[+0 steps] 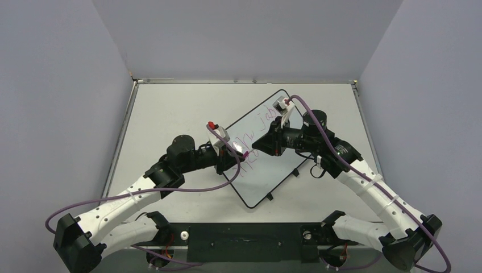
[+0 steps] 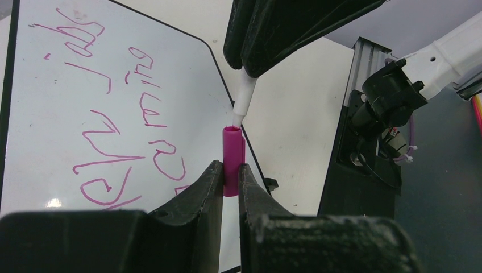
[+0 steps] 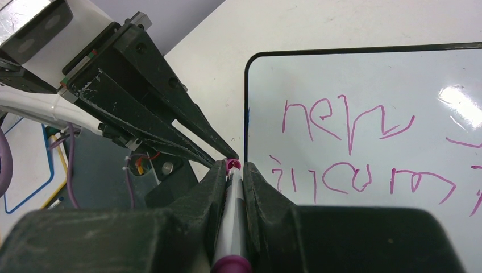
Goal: Write a sentence on the whiteboard
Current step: Insert the whiteboard marker without the cap into the pen cap.
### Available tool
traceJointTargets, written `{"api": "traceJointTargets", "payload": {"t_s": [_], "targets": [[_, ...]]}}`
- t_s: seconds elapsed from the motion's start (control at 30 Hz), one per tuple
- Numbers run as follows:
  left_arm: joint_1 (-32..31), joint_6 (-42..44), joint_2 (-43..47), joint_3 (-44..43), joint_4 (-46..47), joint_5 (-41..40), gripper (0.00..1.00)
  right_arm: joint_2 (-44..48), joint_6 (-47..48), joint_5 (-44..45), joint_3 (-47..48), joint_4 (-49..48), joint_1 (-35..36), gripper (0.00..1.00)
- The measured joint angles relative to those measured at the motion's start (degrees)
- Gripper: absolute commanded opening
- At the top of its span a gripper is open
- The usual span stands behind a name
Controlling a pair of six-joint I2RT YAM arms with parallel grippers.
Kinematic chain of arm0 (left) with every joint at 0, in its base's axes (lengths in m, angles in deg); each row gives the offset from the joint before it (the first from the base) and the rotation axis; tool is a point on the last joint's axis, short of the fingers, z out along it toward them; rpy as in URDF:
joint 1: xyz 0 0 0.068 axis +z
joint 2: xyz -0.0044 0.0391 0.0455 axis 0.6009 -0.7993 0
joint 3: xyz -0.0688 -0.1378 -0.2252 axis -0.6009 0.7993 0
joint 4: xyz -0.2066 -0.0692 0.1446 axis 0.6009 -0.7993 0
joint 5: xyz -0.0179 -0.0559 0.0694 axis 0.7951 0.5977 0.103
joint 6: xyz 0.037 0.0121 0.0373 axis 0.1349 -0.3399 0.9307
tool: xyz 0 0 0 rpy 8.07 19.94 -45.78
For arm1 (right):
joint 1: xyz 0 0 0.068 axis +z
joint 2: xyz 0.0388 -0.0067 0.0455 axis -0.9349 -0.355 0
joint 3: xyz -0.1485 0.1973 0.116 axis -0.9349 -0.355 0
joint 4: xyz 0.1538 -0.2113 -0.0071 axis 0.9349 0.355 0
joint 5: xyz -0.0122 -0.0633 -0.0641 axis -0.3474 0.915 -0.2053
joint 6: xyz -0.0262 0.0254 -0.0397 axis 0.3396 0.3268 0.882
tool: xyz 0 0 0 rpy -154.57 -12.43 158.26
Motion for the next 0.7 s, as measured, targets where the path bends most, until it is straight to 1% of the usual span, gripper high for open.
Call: {"api": "traceJointTargets", "payload": {"t_s": [0.33, 0.7], "targets": [[-0.9, 0.4, -0.2, 0.0, -0.9, 0.5, 0.00, -2.1, 0.3, -1.2, 0.0, 1.6, 1.0, 0.00], [-1.2, 1.1, -0.2, 0.0, -1.0, 0.7, 0.00, -2.1, 0.5, -1.6, 0.0, 2.1, 1.3, 0.00]]}}
